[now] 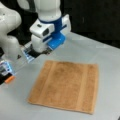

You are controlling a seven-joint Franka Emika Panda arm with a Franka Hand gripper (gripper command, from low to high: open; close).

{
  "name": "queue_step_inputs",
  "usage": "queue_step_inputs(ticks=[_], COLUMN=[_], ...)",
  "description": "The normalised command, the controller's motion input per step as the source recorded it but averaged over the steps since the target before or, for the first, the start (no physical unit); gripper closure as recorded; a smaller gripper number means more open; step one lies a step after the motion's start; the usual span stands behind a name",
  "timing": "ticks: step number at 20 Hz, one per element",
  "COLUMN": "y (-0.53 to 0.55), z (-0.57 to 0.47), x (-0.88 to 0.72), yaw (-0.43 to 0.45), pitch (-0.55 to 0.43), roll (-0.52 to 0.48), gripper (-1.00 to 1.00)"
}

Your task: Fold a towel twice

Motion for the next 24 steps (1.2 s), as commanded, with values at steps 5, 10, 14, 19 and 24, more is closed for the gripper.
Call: queue_step_inputs(ticks=[5, 10, 14, 19, 24], y=[0.36, 0.26, 0.15, 0.14, 0.19], z=[0.07, 0.05, 0.02, 0.04, 0.05], x=[0.41, 0.34, 0.31, 0.31, 0.28], yaw=[-0.202, -0.161, -0.104, -0.139, -0.167], pitch=[0.152, 0.161, 0.174, 0.115, 0.148], roll=[-0.112, -0.083, -0.043, -0.044, 0.012], gripper=[-1.00, -1.00, -1.00, -1.00, -1.00])
